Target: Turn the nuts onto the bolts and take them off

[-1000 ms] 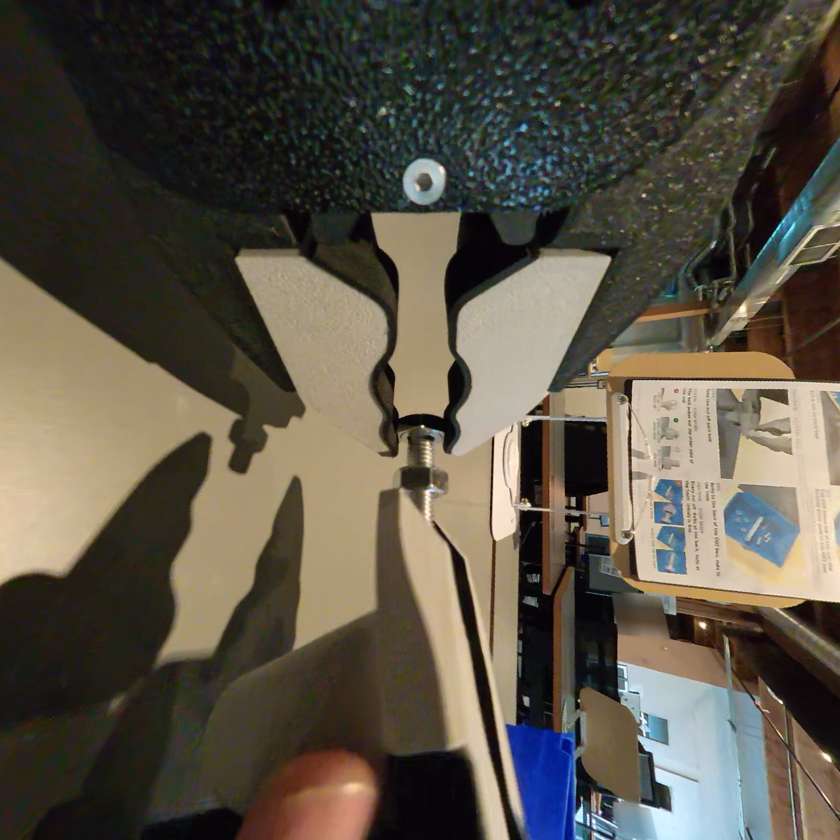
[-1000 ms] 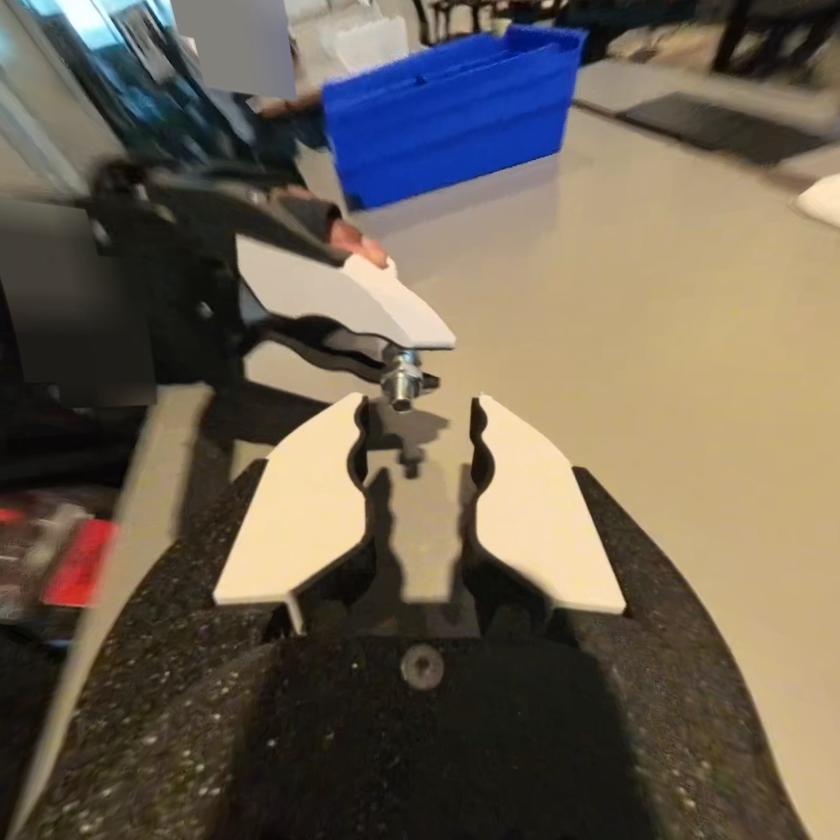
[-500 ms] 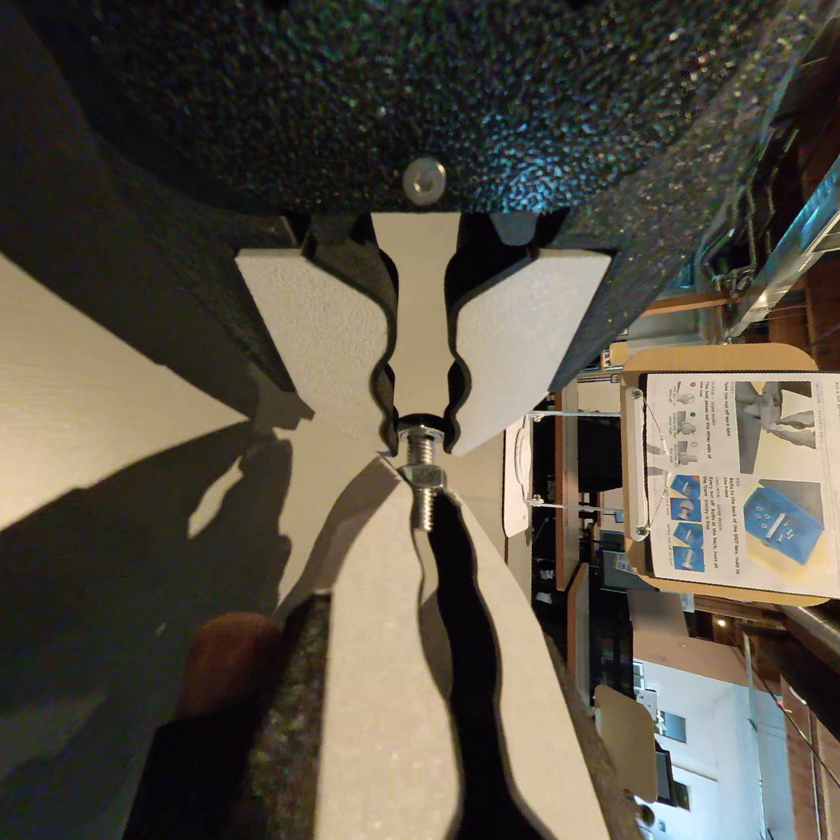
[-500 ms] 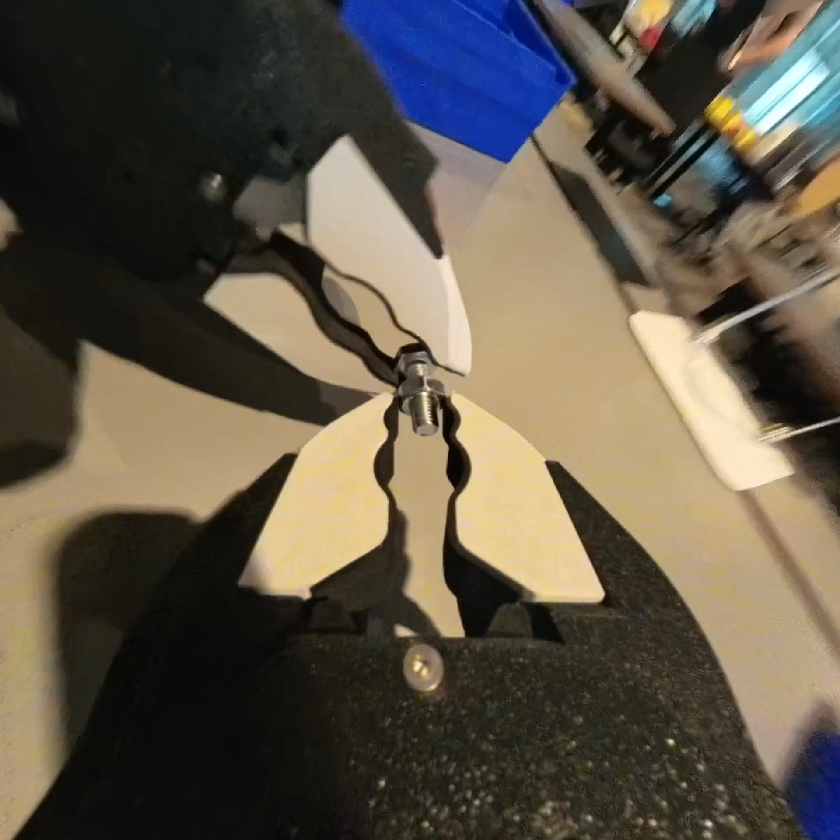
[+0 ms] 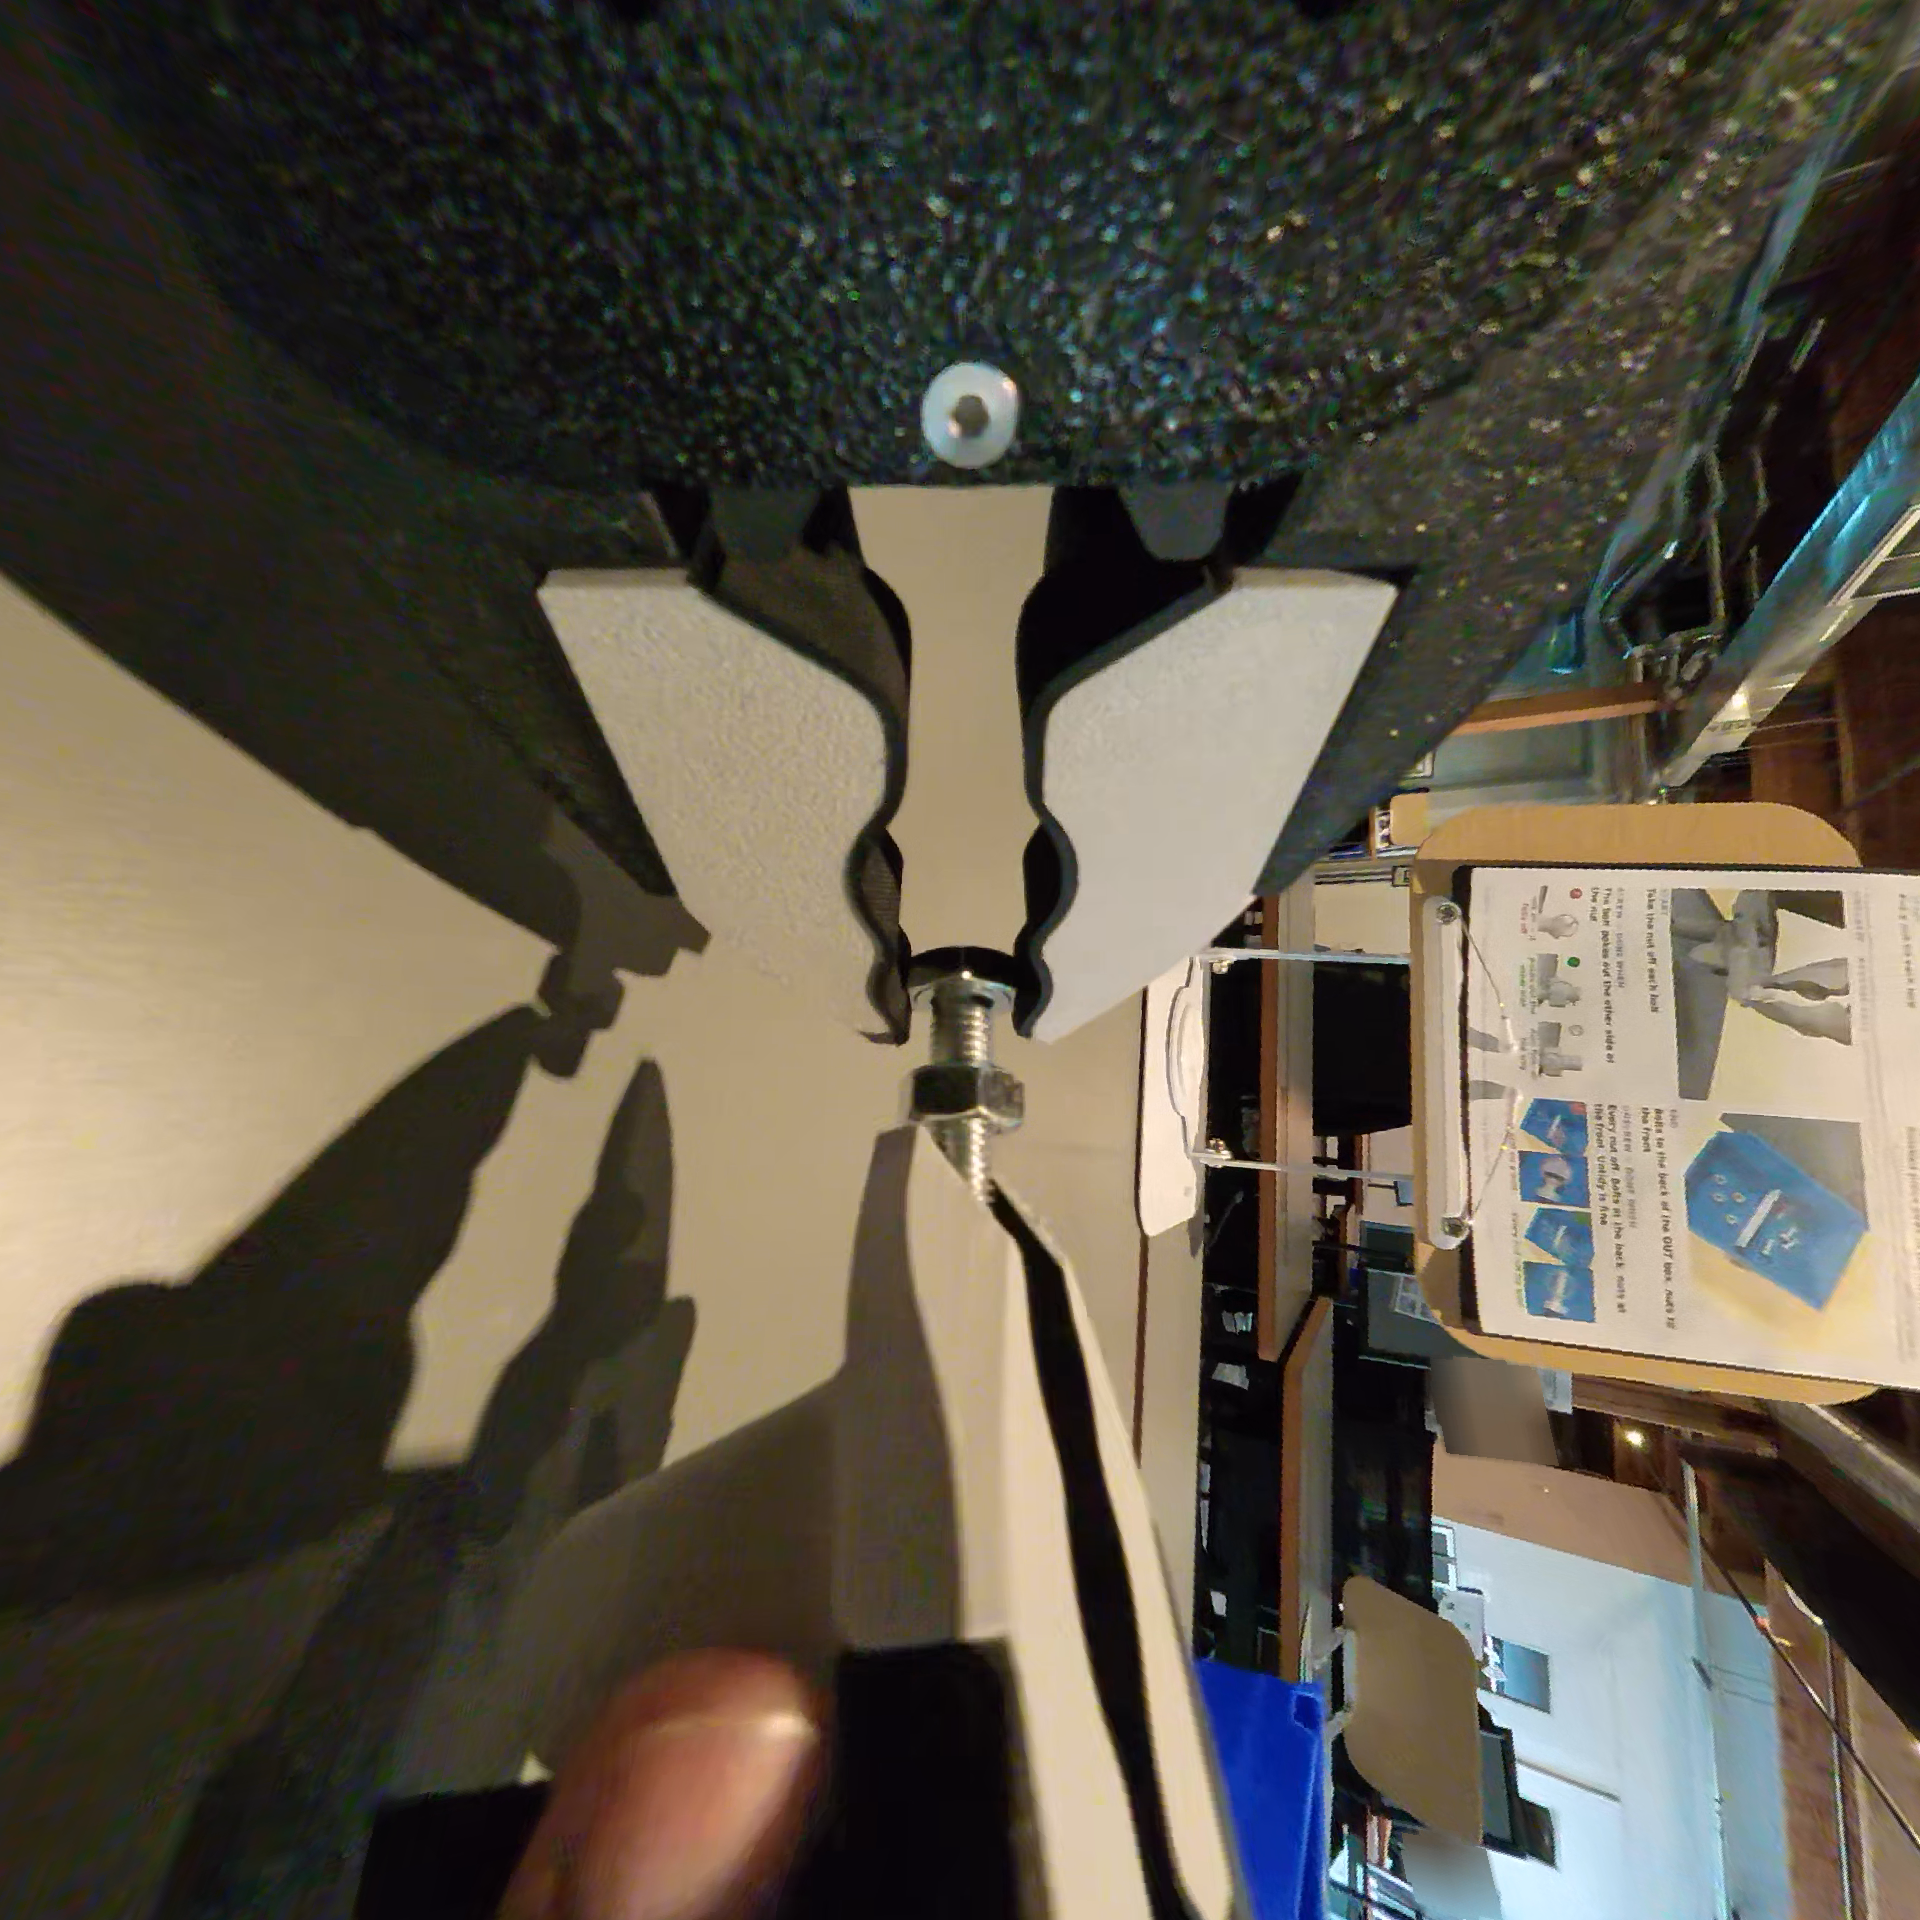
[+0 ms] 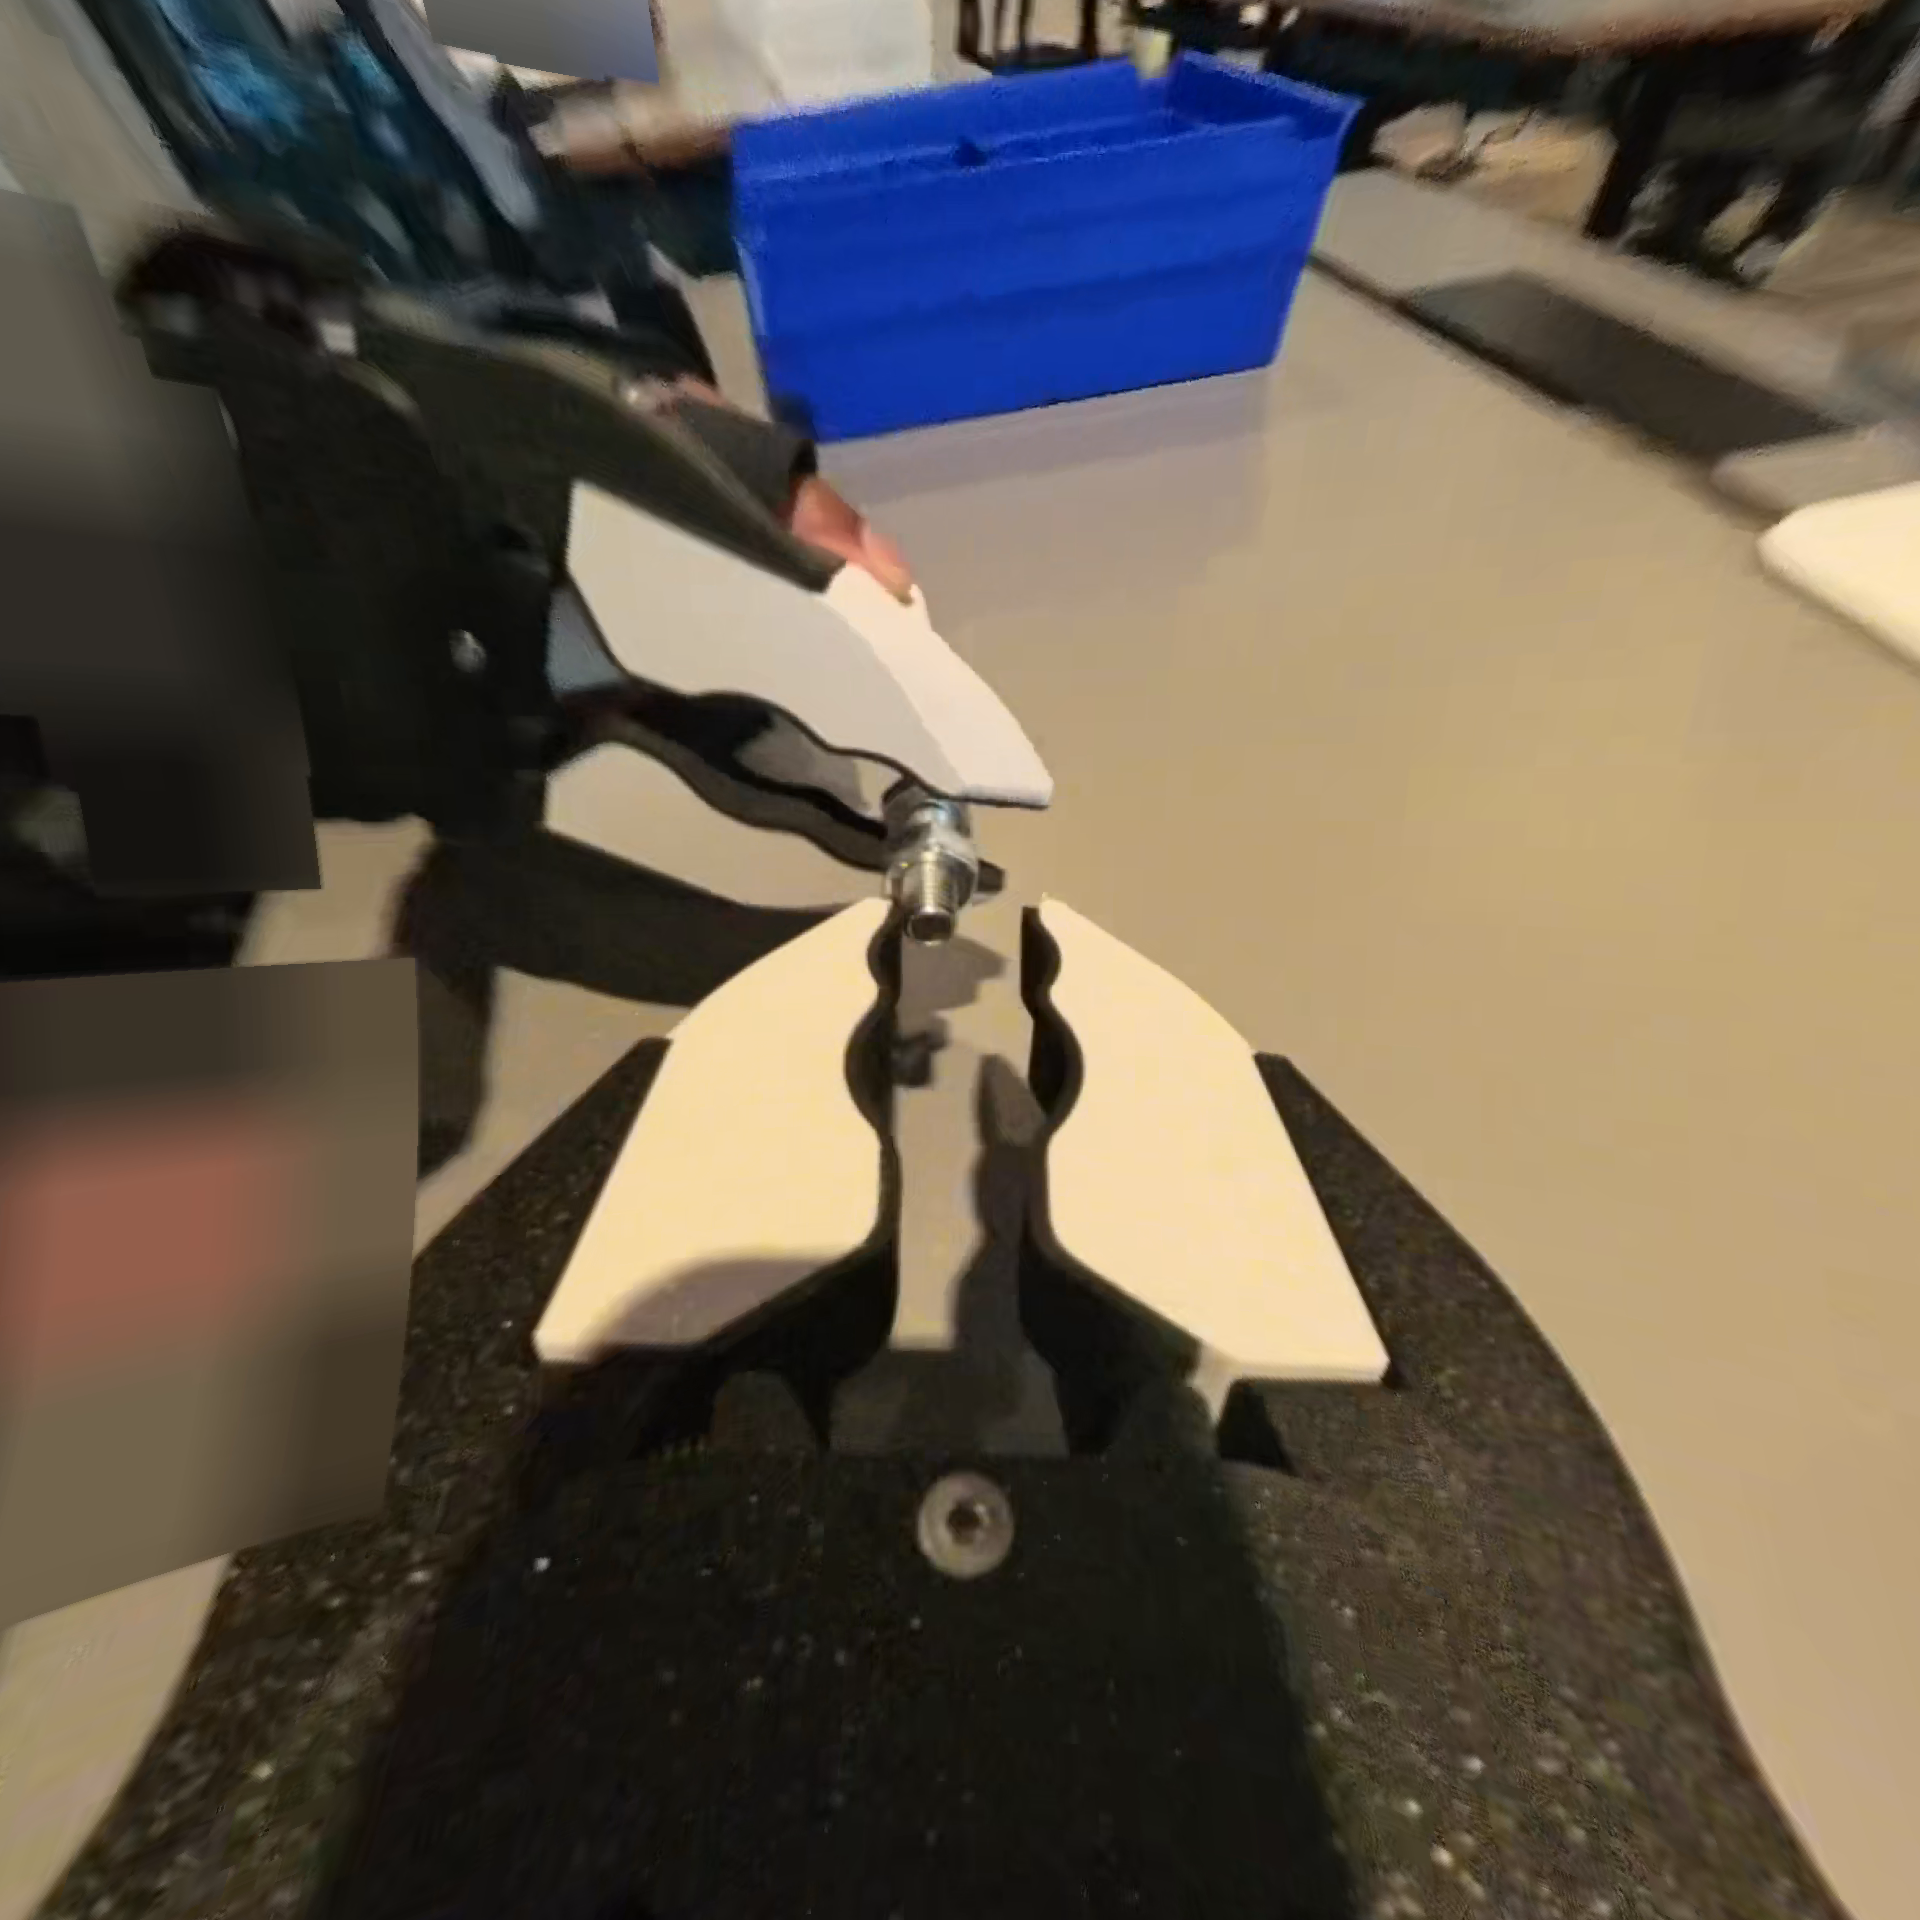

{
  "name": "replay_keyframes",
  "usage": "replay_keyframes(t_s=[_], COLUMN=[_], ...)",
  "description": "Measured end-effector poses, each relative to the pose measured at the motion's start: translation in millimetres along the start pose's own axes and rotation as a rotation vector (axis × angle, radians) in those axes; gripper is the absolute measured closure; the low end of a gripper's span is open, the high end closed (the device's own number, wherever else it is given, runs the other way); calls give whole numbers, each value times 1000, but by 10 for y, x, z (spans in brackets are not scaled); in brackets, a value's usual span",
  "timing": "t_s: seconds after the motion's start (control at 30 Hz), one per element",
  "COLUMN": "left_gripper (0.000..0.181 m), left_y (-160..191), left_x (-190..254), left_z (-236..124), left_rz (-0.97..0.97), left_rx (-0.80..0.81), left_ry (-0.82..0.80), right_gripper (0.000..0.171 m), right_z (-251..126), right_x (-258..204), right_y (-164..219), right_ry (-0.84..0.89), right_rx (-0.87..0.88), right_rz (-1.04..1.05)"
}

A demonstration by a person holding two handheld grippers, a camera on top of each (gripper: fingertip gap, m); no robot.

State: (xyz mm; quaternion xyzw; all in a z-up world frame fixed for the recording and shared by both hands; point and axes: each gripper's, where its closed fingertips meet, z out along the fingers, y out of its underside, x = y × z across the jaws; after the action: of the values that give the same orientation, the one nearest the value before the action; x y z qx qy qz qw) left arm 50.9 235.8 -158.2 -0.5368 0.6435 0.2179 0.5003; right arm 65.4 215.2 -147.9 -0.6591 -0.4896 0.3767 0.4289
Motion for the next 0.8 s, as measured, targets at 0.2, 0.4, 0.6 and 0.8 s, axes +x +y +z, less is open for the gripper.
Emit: replay_keyframes(t_s=[0.2, 0.4, 0.6, 0.8], left_gripper=[163, 162, 163, 163], left_y=[-19, -40, -18, -42], left_x=[10, 42, 42, 22], left_z=[-4, 2, 5, -4], left_rz=[-22, -7, 17, 18], left_rx=[17, 23, 12, 19], left_ry=[19, 32, 22, 8], right_gripper=[144, 153, 153, 150], right_z=[50, 83, 122, 92], right_x=[7, 38, -18, -152], right_y=[76, 41, 82, 16], right_ry=[223, 398, 229, -232], right_rx=[-142, -191, -164, 35], right_rz=[-487, -757, -357, 422])
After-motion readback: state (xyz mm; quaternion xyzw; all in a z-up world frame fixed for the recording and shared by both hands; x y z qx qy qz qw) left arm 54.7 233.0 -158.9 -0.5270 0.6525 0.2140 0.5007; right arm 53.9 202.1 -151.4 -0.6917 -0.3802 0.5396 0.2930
